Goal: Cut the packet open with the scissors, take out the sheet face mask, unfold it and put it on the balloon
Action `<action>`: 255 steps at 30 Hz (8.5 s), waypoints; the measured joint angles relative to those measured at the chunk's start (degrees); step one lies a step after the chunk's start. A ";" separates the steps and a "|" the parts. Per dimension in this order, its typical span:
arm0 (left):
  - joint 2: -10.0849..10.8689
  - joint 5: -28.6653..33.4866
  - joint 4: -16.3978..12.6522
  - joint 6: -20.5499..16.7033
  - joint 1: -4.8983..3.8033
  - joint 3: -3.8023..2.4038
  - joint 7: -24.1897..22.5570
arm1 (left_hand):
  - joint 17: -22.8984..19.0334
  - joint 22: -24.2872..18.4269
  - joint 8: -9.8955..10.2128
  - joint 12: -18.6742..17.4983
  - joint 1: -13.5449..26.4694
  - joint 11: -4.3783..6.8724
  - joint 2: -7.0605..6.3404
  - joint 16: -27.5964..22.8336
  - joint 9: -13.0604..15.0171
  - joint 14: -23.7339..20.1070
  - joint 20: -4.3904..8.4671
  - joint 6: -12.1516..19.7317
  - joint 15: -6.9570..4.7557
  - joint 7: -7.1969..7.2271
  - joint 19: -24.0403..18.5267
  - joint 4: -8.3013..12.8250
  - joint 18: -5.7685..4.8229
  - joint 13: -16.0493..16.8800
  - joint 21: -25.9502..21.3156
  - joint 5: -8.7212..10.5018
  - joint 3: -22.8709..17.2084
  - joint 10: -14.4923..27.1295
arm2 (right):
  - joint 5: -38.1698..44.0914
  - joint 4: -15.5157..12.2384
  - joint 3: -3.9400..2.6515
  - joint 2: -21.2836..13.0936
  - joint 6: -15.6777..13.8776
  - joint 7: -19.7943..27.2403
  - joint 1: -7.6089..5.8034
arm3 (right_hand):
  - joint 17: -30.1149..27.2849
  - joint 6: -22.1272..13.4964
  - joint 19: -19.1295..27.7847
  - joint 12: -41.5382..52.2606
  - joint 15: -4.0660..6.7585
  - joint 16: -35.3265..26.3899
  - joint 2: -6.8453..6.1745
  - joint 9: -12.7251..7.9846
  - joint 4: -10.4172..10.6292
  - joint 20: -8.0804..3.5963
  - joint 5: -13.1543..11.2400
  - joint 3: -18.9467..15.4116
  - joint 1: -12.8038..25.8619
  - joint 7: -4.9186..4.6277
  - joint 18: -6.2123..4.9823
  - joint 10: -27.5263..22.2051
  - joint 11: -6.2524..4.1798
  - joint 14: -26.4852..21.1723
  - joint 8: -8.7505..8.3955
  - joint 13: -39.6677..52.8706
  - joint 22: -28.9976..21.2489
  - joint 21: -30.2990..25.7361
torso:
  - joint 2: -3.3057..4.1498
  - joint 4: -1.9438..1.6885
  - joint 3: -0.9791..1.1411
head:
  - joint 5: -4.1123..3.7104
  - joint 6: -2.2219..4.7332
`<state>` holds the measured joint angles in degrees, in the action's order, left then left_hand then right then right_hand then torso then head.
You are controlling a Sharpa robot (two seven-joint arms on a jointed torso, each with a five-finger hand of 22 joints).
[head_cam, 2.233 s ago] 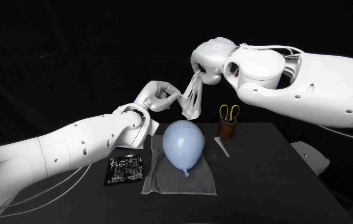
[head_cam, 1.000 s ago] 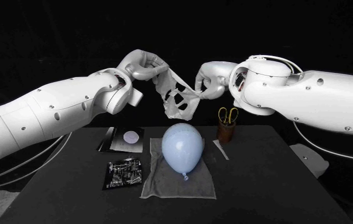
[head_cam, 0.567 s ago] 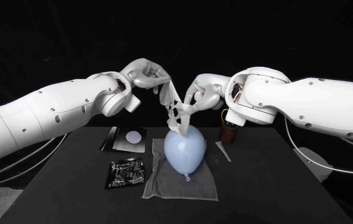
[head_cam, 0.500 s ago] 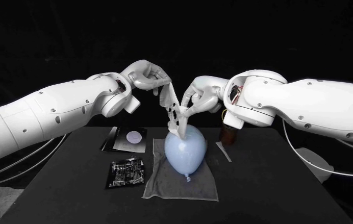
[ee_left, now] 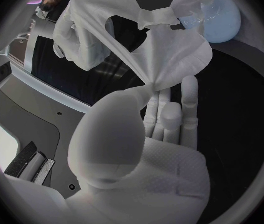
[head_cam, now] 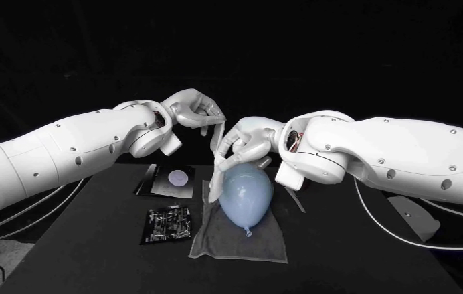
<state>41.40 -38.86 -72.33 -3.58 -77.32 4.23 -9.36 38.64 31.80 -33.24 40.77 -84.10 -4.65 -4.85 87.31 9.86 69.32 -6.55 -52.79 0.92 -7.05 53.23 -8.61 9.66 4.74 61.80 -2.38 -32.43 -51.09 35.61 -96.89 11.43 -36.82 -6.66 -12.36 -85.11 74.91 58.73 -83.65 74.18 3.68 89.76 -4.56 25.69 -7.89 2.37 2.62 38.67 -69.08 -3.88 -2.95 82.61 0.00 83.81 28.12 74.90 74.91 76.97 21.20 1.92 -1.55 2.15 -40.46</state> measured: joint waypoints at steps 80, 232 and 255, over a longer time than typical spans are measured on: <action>-15.06 -7.80 16.29 6.32 3.14 1.68 1.28 | 1.39 0.10 0.21 -0.45 0.21 0.02 0.21 0.10 0.01 0.20 -0.01 0.53 0.21 -0.10 0.00 0.66 0.04 0.03 0.00 -0.13 -0.95 -0.02 | 1.23 -0.82 0.26 -12.28 -5.02 -6.02 8.68 | 0.02 -0.64 -0.16 -0.21 -0.01 0.02 0.00 0.13 0.30 -0.16 -0.01 -0.03 0.00 0.12 0.00 0.00 0.00 -0.01 0.23 0.03 0.01 -0.22 | -0.01 0.14 0.09 | -2.81 -6.01; -8.54 -10.26 7.20 5.39 6.68 0.96 17.07 | 17.18 8.29 1.11 18.83 7.33 1.90 -3.29 1.28 17.21 8.90 1.42 5.52 -1.73 0.40 8.42 -7.91 -0.42 17.57 4.22 -0.59 25.16 2.68 | 29.95 5.65 -0.02 -11.40 -32.72 14.30 19.24 | 0.00 -8.33 -0.14 -4.12 -3.15 -0.83 -1.92 -8.05 11.30 2.55 1.14 -17.16 -4.67 -4.46 -1.86 -2.78 3.17 0.10 -9.75 0.07 0.00 -9.60 | 0.71 0.00 0.20 | -3.81 -8.68; -10.35 -14.33 9.27 6.33 6.69 1.40 19.88 | 22.52 11.29 1.77 19.71 6.05 1.89 -2.01 1.83 16.77 11.06 1.74 4.27 -1.84 0.78 10.78 -7.98 -0.46 18.36 6.18 -0.59 25.87 2.67 | 30.94 5.31 -0.08 -11.37 -32.79 13.57 19.14 | 0.03 -8.26 -0.12 -4.13 -3.16 -0.96 -1.92 -8.05 11.30 2.56 1.14 -17.16 -4.66 -4.39 -1.82 -2.79 3.17 0.10 -9.75 0.00 0.04 -9.63 | 0.73 0.05 0.23 | -3.83 -9.20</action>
<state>31.05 -53.18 -63.06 2.75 -70.63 5.62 10.52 61.16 43.09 -31.48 60.48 -78.05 -2.76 -6.86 89.14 26.64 80.38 -4.81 -48.52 -0.92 -6.27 64.01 -16.59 9.21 23.10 67.98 -2.97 -6.56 -48.42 66.55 -91.59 11.35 -48.19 -39.45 1.21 -65.96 74.94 50.47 -83.76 70.05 0.52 88.80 -6.48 17.64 3.41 4.93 3.77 21.51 -73.74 -8.27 -4.77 79.82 3.18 83.91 18.37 74.90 74.95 67.34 21.93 1.97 -1.33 -1.68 -49.66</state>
